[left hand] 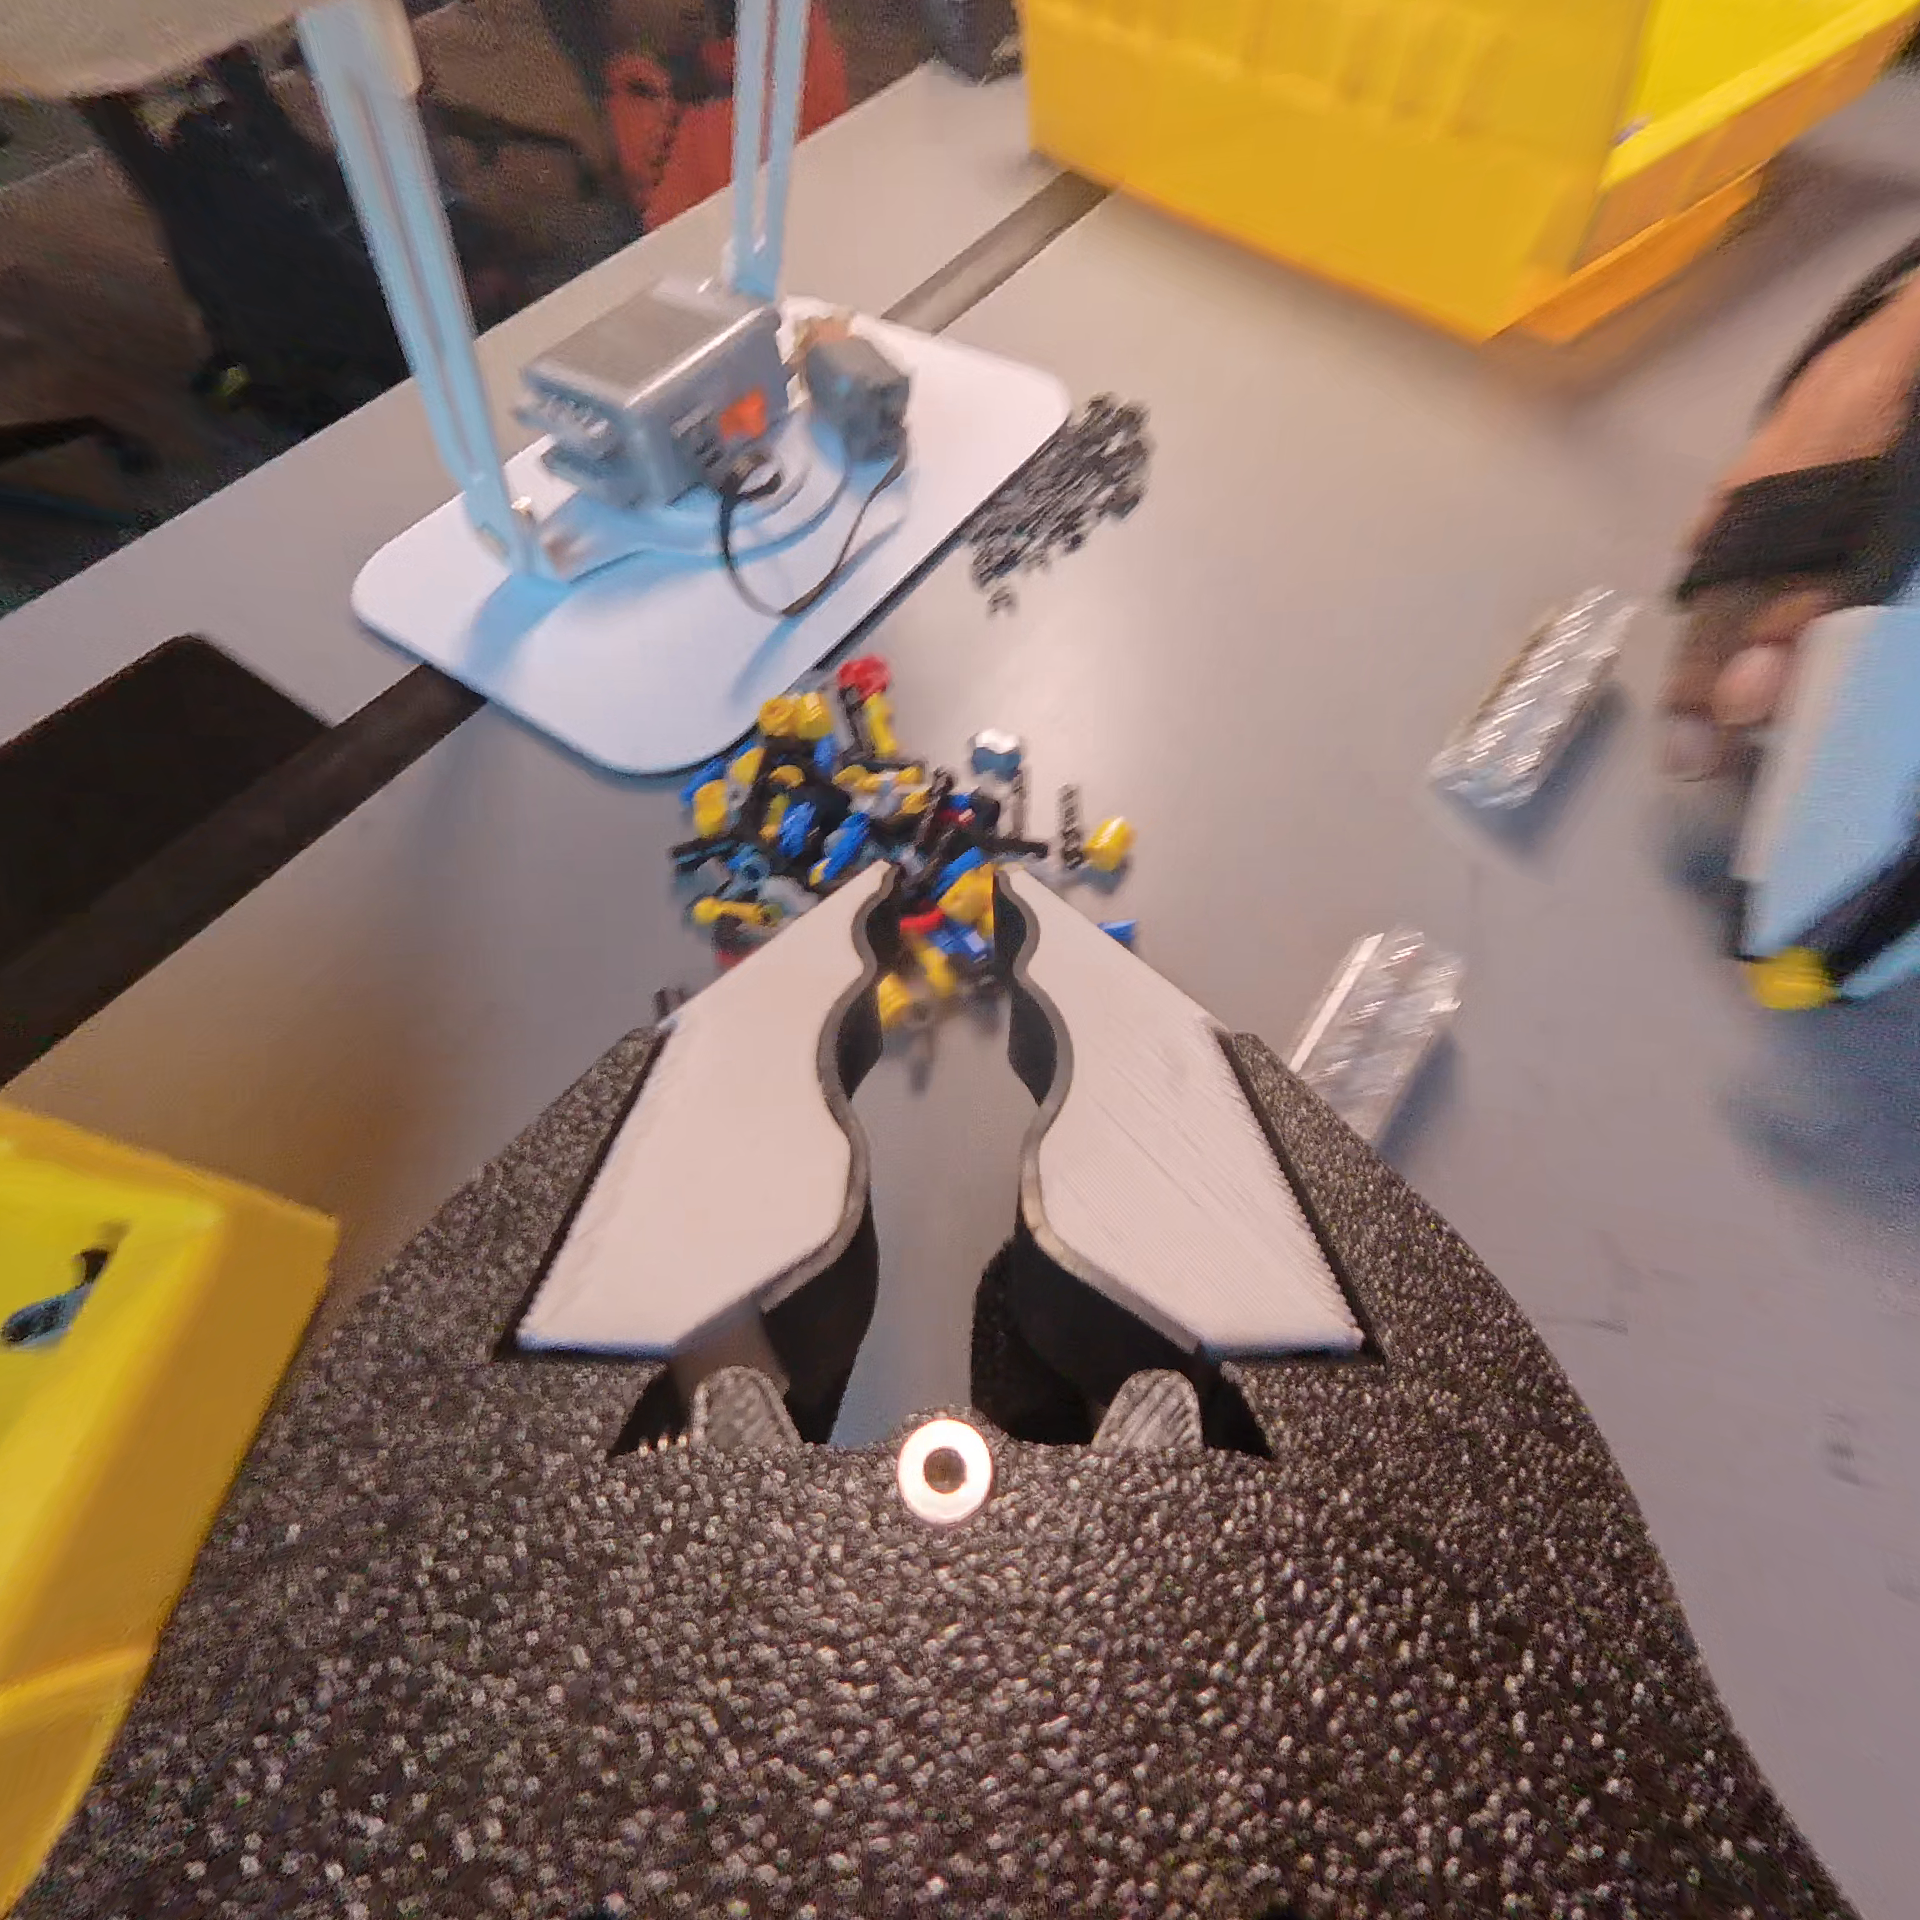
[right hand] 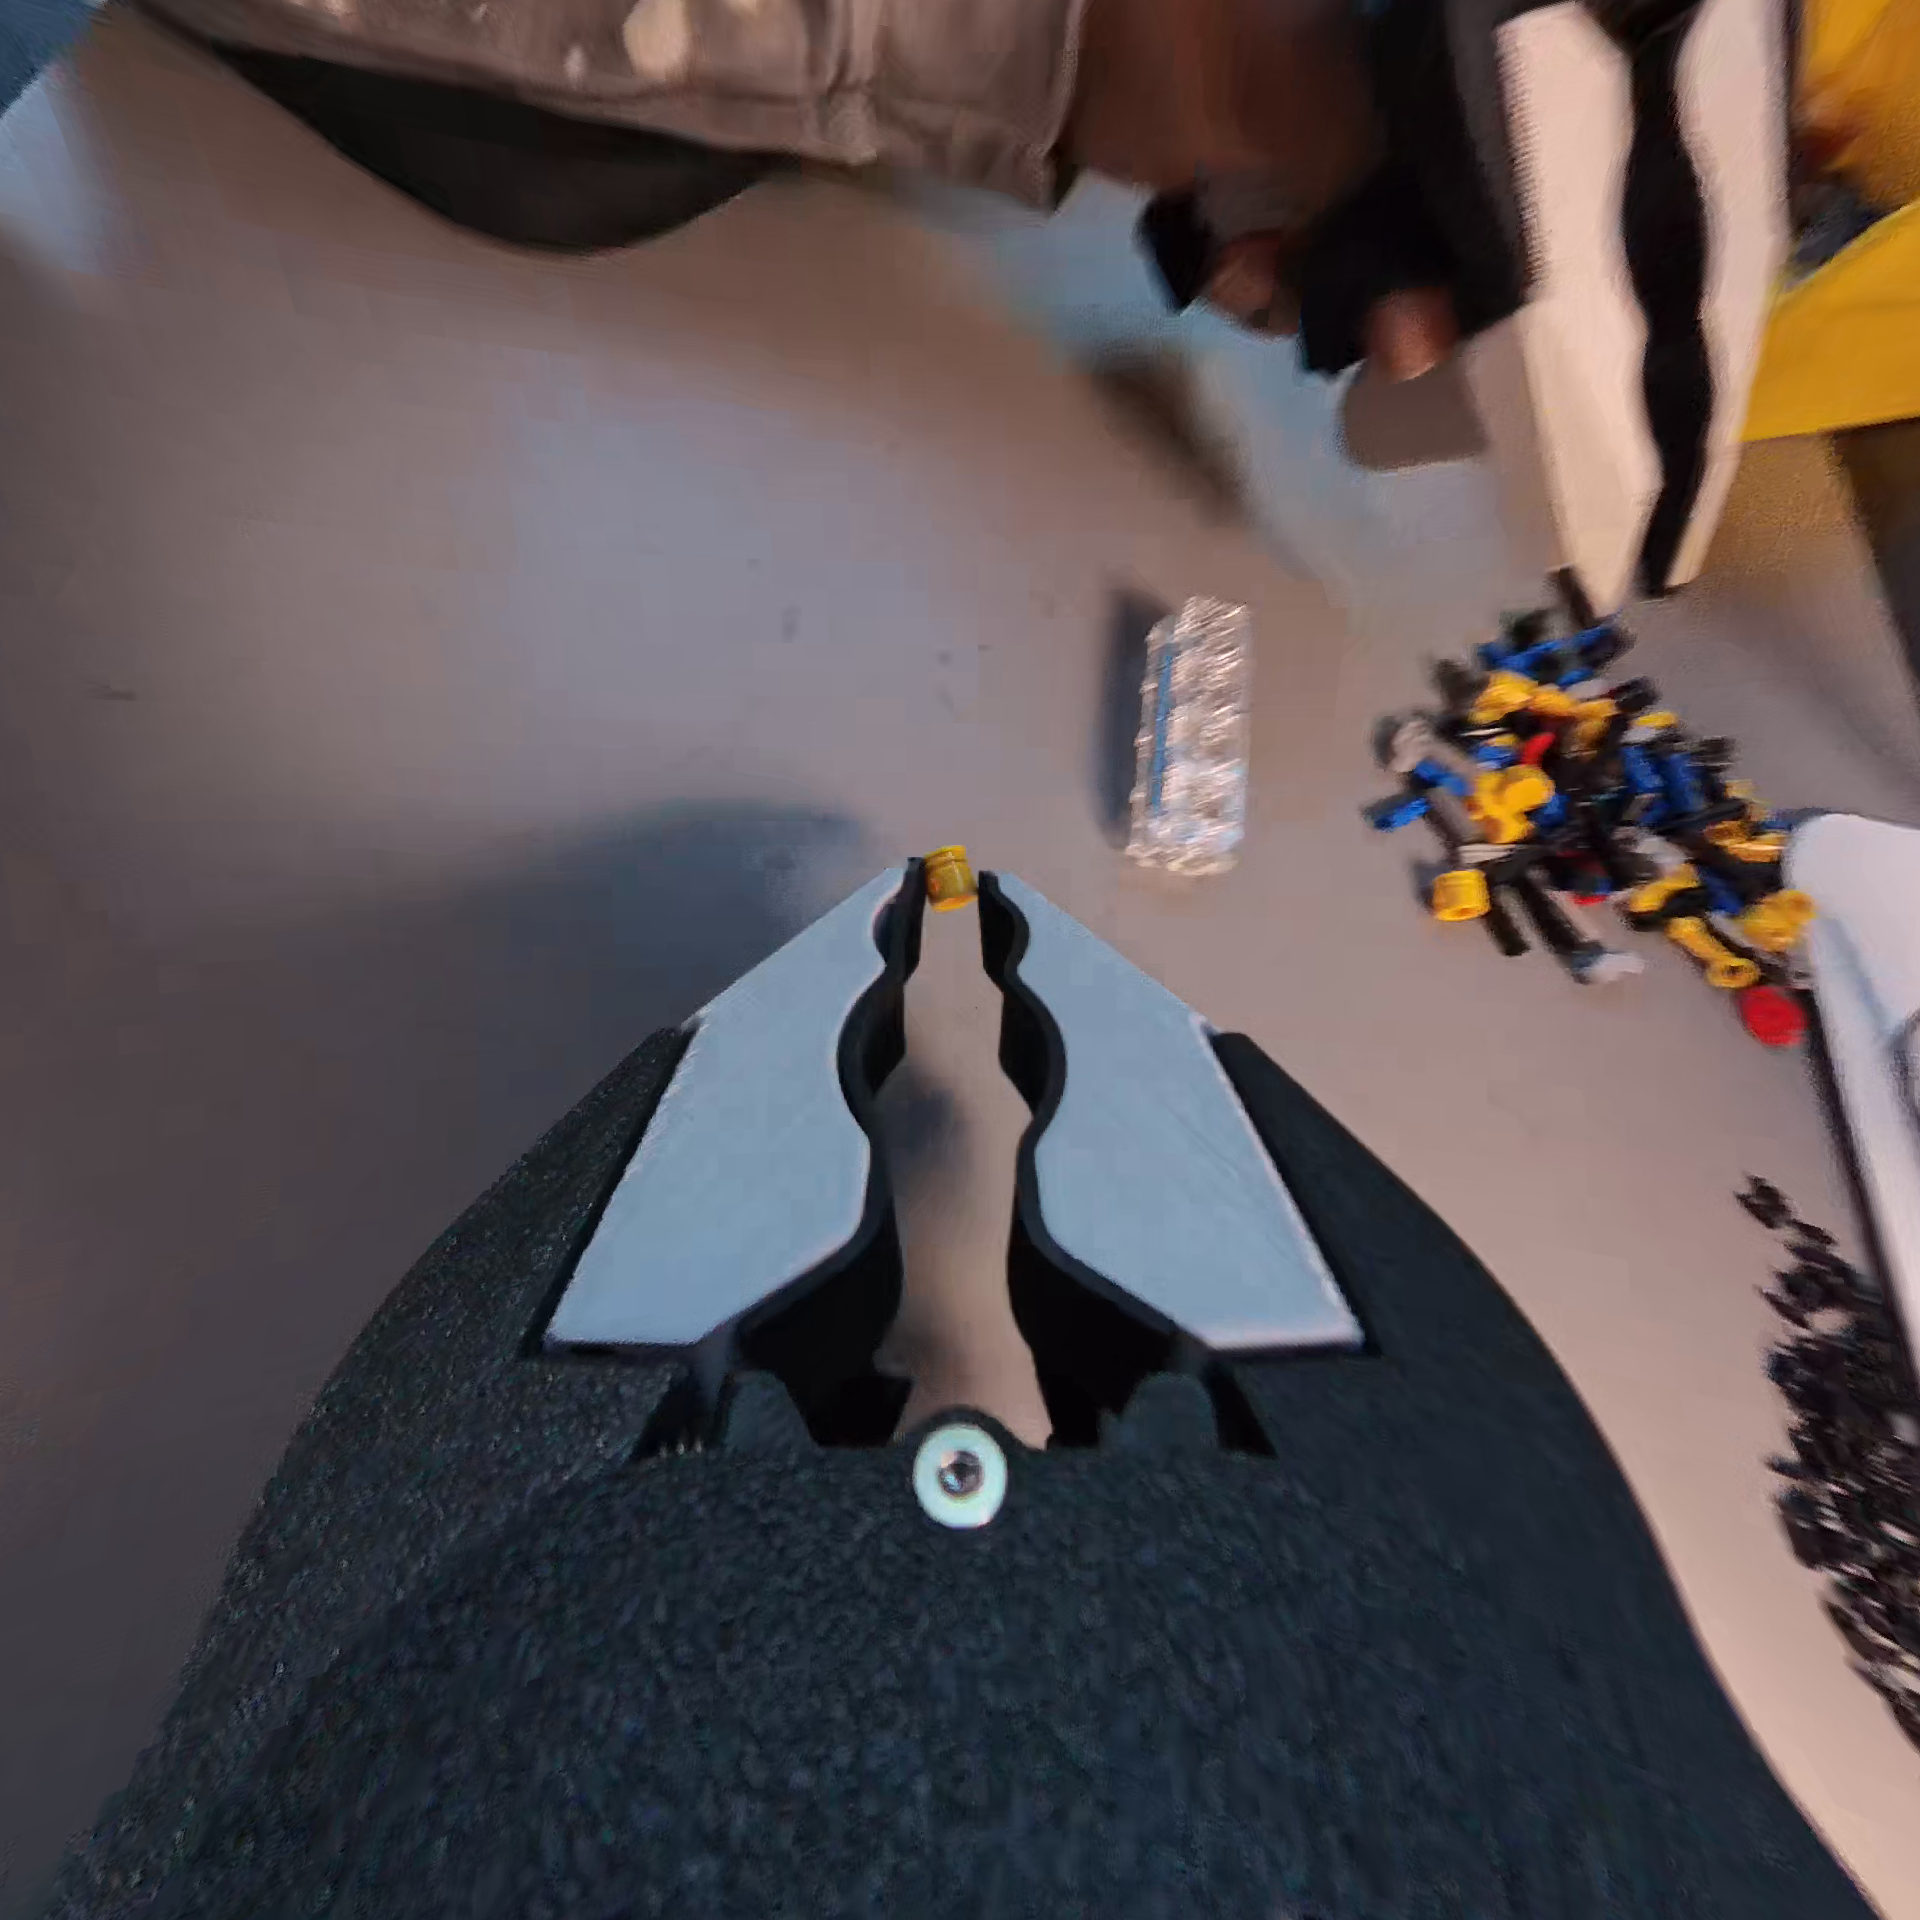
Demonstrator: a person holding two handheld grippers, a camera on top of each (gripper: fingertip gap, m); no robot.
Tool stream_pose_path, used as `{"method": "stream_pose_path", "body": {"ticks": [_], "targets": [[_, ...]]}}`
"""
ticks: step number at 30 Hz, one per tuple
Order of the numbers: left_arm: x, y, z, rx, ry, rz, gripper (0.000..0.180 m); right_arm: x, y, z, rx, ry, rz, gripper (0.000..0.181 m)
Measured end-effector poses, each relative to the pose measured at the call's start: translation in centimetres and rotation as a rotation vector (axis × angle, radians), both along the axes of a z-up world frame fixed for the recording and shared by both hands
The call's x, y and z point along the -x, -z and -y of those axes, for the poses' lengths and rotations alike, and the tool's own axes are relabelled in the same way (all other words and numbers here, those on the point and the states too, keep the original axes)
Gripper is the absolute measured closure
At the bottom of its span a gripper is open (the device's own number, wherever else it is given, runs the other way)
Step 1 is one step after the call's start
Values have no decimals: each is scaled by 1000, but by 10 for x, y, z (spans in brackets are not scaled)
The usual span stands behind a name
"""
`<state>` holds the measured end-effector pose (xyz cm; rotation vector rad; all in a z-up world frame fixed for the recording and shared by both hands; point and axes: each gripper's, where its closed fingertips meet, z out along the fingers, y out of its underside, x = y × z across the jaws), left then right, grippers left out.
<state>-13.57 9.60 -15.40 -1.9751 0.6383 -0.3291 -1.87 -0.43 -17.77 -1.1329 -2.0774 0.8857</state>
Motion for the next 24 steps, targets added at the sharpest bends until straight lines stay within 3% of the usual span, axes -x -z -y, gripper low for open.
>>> {"method": "stream_pose_path", "body": {"ticks": [4,8,14,24], "targets": [[-60,-44,29,45,273,389,160,11,-65,-39,-43,176,-374,171],[-97,-75,42,105,383,692,161,5,-96,-57,-59,273,-532,171],[-115,-70,38,211,324,759,163,7,-92,-61,-149,298,-530,171],[-117,-65,37,212,295,700,175,9,-86,-67,-305,327,-507,172]]}}
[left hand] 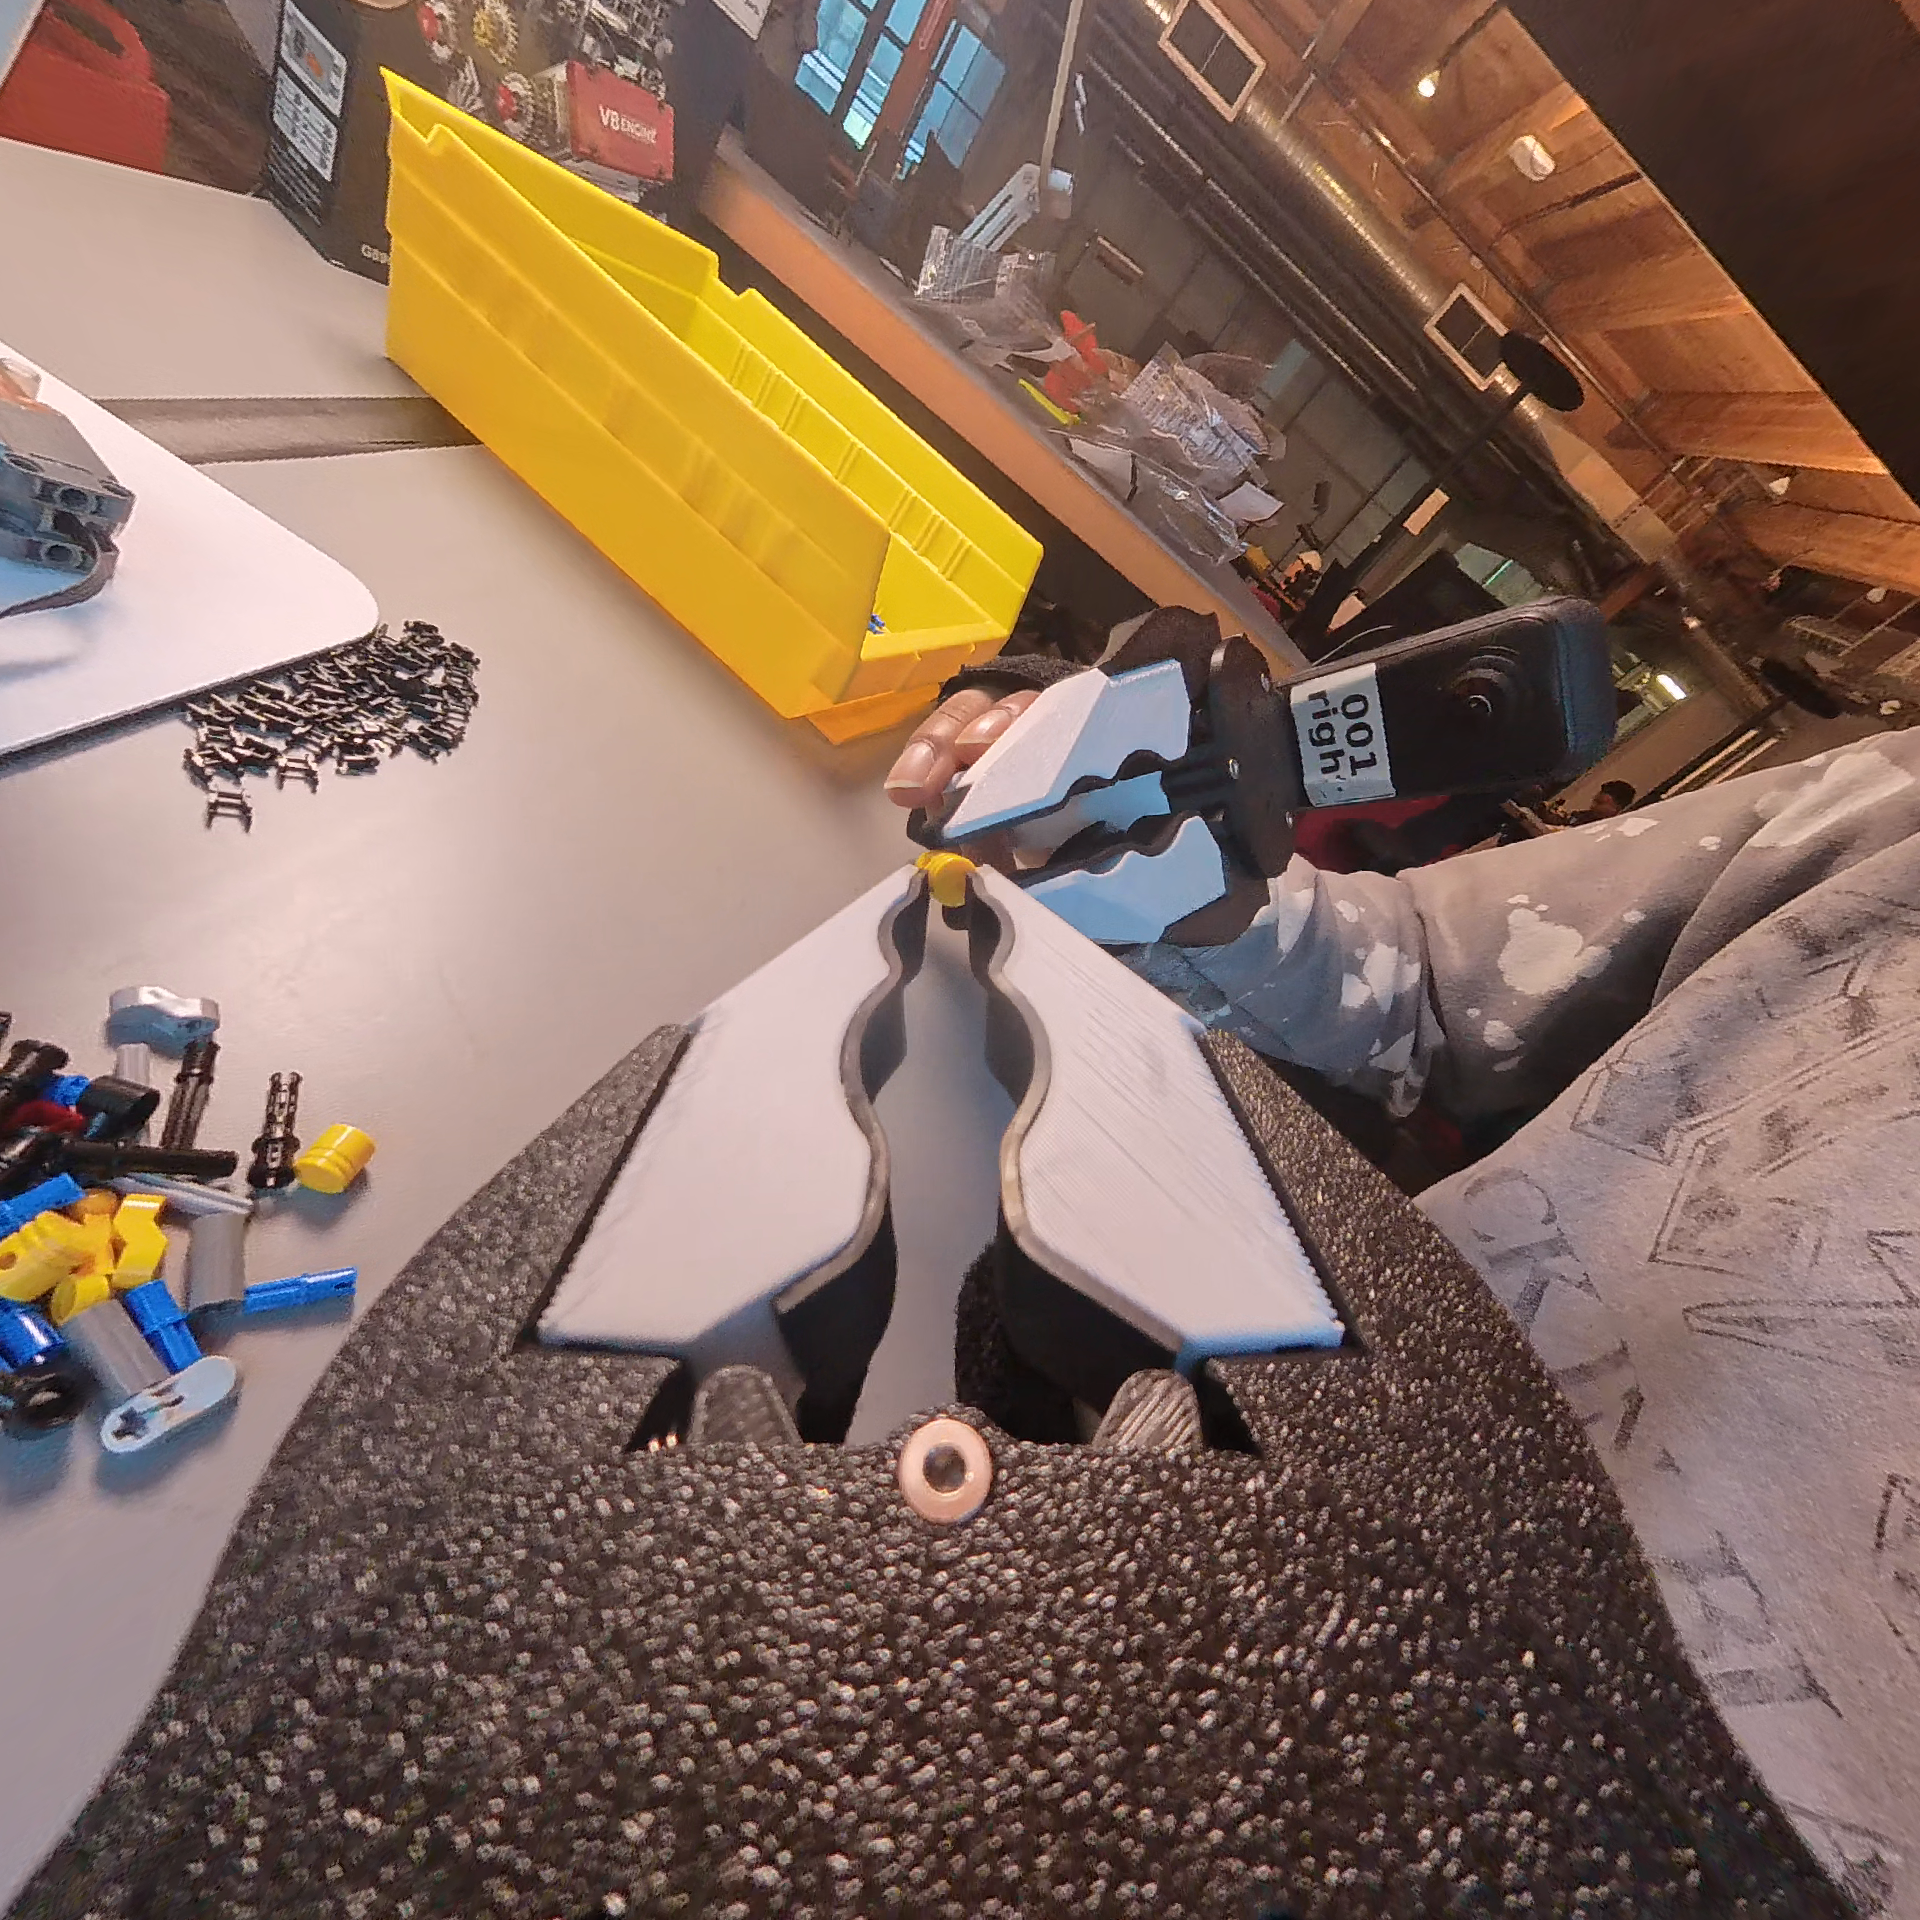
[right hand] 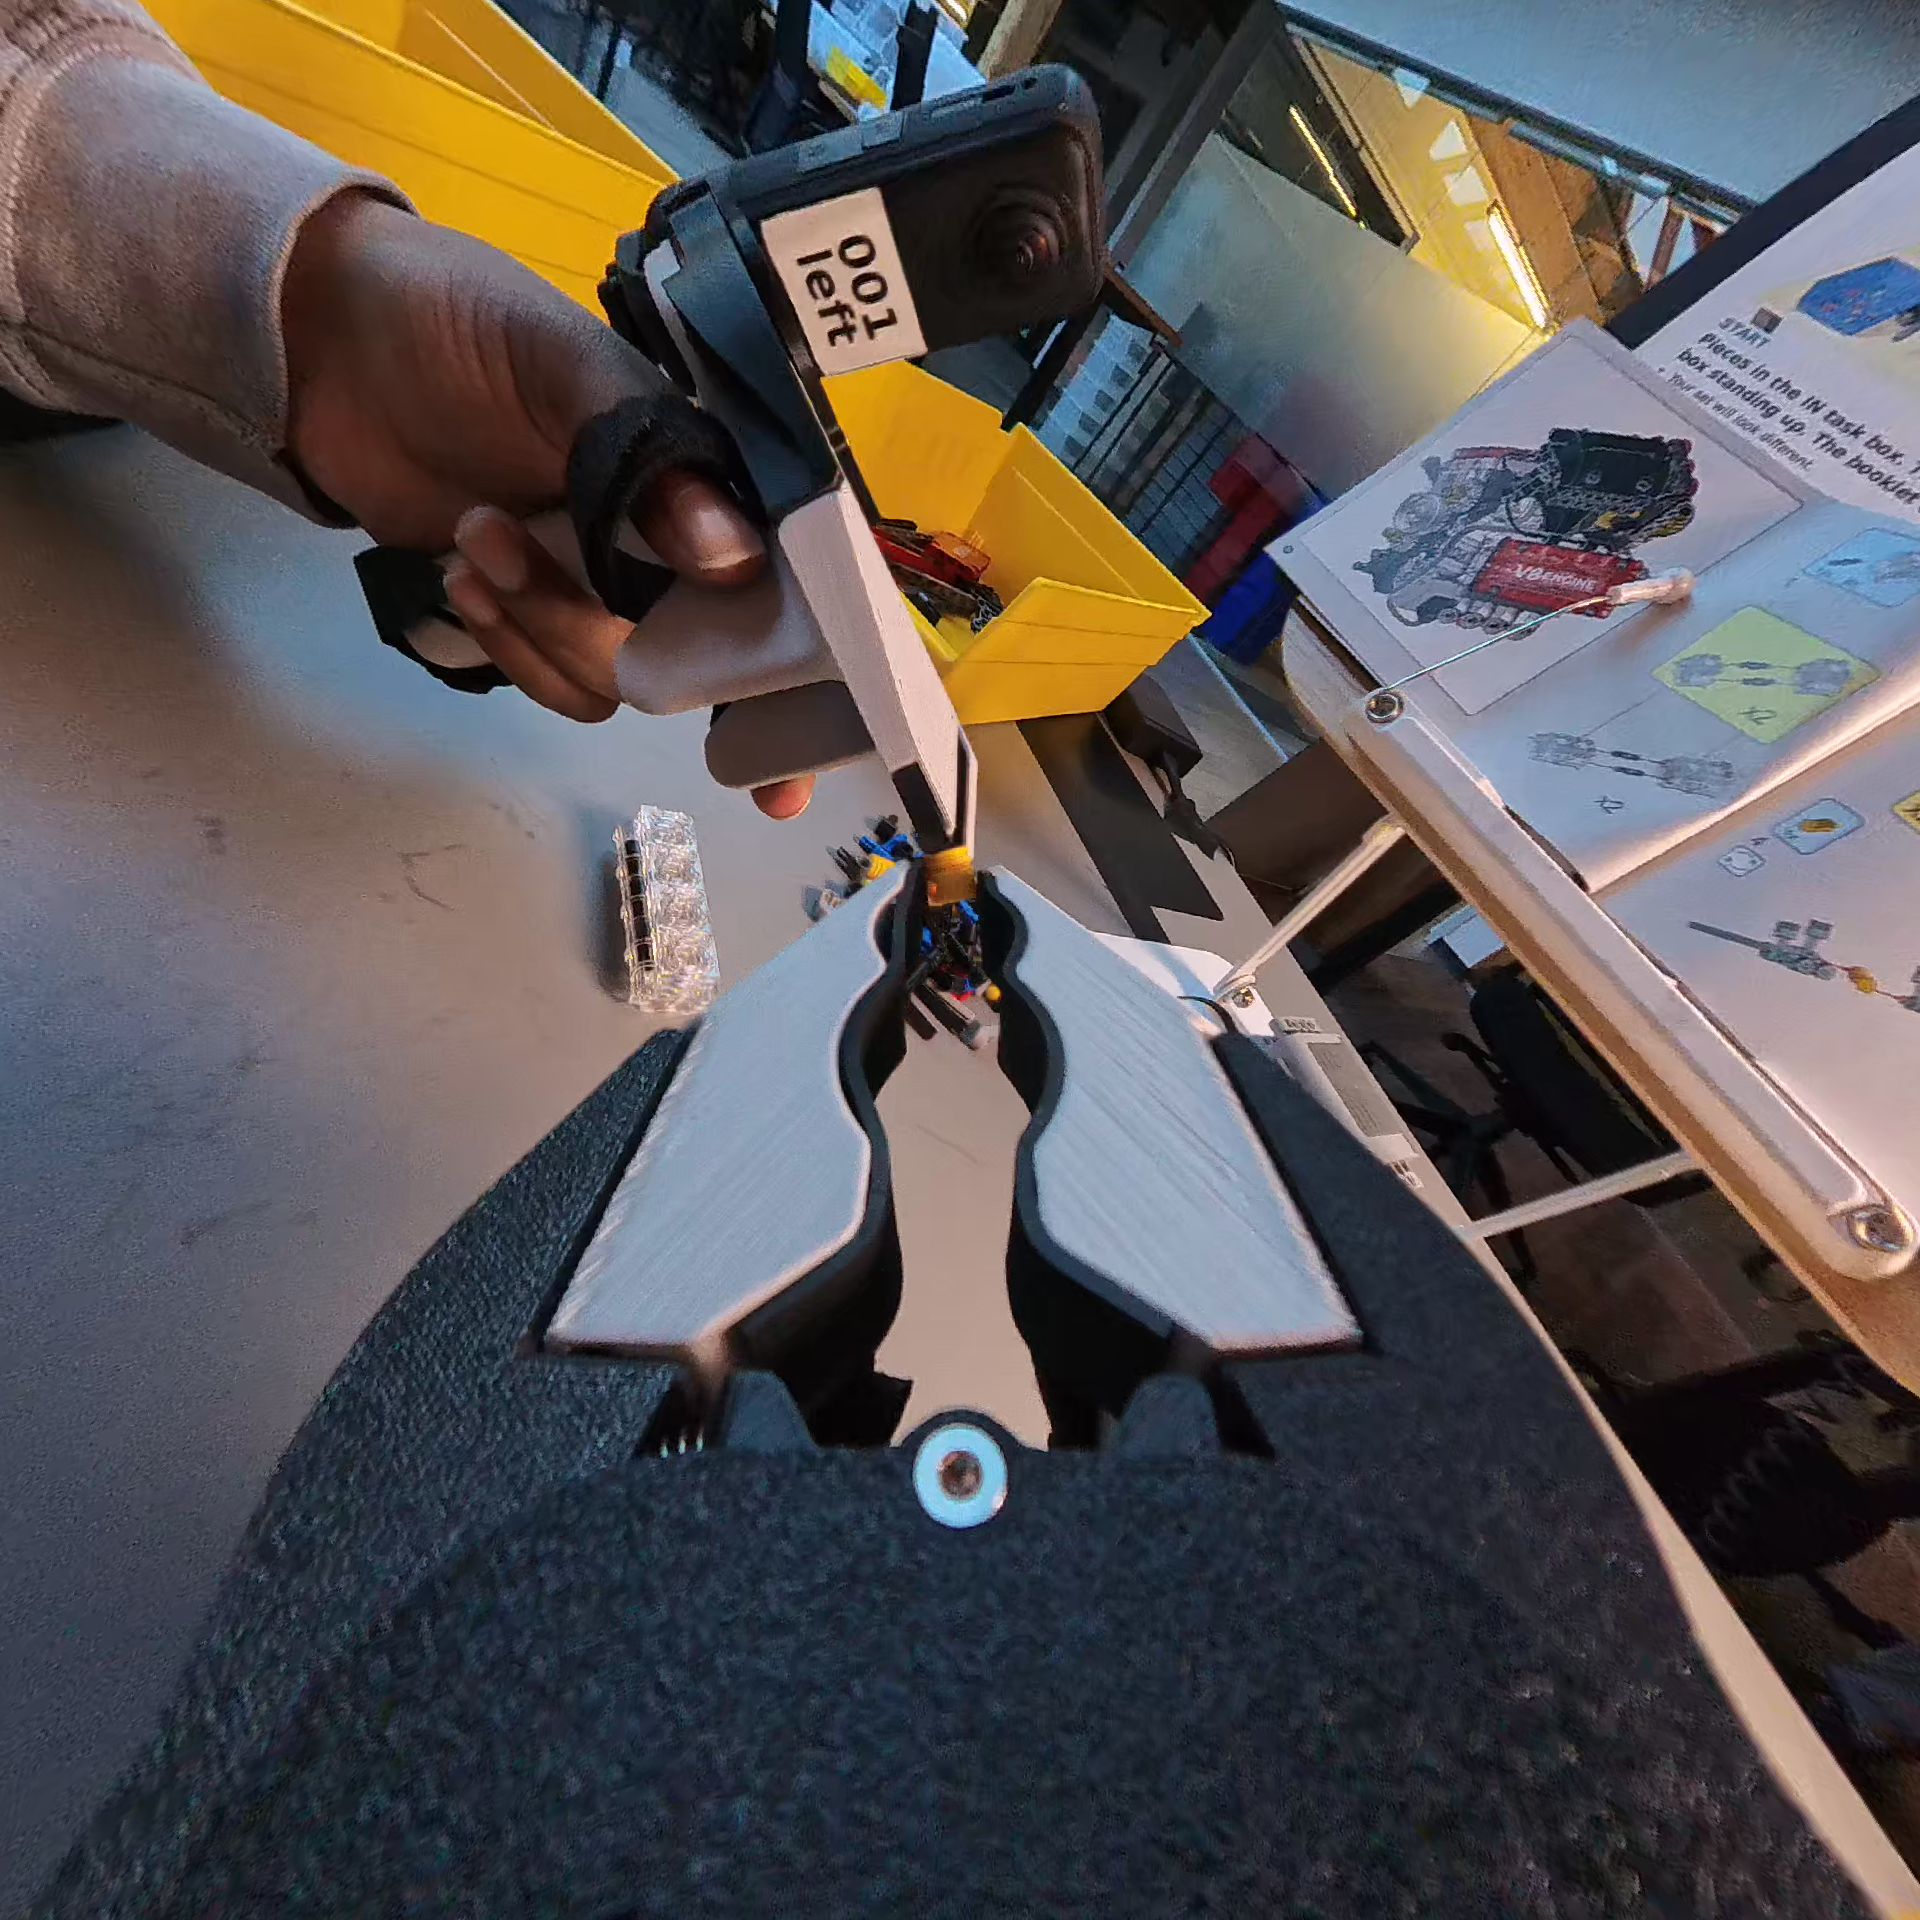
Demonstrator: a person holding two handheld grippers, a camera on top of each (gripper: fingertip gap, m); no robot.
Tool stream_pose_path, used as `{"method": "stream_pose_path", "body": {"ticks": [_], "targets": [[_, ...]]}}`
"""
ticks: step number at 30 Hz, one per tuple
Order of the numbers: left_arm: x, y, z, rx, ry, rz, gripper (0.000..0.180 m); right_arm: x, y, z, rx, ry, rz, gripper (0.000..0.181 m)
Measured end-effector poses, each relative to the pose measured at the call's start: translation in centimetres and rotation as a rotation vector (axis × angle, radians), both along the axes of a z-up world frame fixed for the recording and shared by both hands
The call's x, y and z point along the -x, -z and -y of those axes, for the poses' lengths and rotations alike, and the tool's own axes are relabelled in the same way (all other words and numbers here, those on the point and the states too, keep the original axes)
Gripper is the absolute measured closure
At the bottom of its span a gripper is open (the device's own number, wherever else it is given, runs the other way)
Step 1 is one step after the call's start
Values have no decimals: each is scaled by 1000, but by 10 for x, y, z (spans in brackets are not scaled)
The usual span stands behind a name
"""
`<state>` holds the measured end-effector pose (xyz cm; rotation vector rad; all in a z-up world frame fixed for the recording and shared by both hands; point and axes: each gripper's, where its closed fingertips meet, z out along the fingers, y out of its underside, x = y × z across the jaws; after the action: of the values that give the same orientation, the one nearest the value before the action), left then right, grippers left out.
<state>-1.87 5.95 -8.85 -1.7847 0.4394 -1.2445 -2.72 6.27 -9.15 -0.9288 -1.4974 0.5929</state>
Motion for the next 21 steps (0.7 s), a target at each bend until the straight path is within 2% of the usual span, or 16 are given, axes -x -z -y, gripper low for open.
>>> {"method": "stream_pose_path", "body": {"ticks": [6,11,13,15,18,20,21], "targets": [[1,7,-4,-8,-34,-76,173,2,7,-3,-90,42,45,172],[2,15,-5,-60,-63,-225,173,4,13,-3,-128,56,82,172],[7,21,-4,-85,-51,-342,173,5,19,-2,-102,44,100,171],[27,29,-2,-101,-47,-528,173,4,30,-6,-31,38,152,152],[83,60,11,4,-11,-910,173,-1,40,-15,84,44,191,143],[109,83,33,155,72,-1037,173,-3,39,-19,143,42,179,143],[120,92,37,184,78,-1085,173,-4,39,-21,162,46,175,144]]}}
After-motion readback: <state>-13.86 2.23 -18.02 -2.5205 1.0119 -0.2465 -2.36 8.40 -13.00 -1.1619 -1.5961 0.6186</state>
